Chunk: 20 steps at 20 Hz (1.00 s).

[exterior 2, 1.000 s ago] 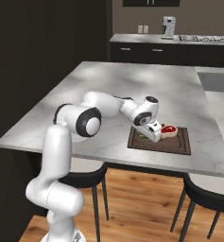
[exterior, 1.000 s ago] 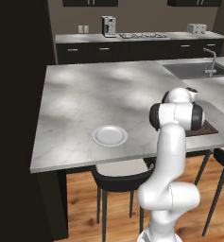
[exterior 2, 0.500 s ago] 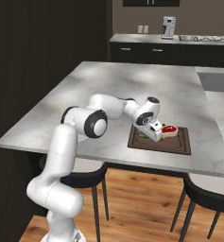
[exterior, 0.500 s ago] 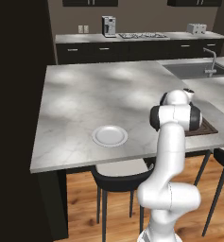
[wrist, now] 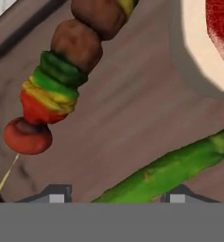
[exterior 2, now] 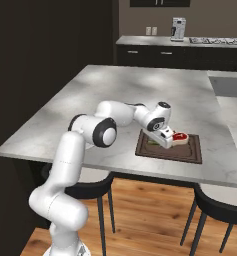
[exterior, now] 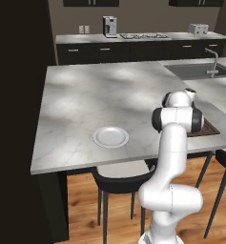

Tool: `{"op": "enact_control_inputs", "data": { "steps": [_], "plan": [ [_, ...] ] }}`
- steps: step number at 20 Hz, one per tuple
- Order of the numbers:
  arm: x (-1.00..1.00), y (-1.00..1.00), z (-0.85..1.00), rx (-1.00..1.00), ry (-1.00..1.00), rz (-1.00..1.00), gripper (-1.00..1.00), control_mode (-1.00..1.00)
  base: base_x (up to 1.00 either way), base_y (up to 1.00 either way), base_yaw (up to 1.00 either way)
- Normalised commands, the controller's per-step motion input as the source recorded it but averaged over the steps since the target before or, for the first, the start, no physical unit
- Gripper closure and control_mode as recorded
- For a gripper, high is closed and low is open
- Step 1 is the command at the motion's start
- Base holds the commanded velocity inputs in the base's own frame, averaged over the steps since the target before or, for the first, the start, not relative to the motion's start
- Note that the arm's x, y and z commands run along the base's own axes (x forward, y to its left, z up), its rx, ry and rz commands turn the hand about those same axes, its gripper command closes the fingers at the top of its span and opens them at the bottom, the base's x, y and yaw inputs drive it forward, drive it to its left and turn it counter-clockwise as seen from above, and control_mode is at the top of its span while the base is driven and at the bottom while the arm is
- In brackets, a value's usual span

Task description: Create a steak meal by picking up the steak and asparagus from the tray and placing them on the plate. Leave the kebabs on the tray.

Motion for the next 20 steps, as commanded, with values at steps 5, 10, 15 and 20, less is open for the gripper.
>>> {"op": "enact_control_inputs", "data": {
  "steps": [5, 10, 15, 20],
  "plan": [
    [-0.02, 0.0, -0.01, 0.0, 0.0, 0.0, 1.0, -1.0, 0.0, 0.0, 0.0],
    [-0.17, 0.05, 0.18, 0.0, 0.0, 0.0, 1.0, -1.0, 0.0, 0.0, 0.0],
    [-0.41, 0.23, 0.68, 0.0, 0.0, 0.01, 1.0, -1.0, 0.0, 0.0, 0.0],
    [-0.61, 0.8, 0.64, -0.06, 0.0, 0.0, 1.0, -1.0, 0.0, 0.0, 0.0]
  ]
}}
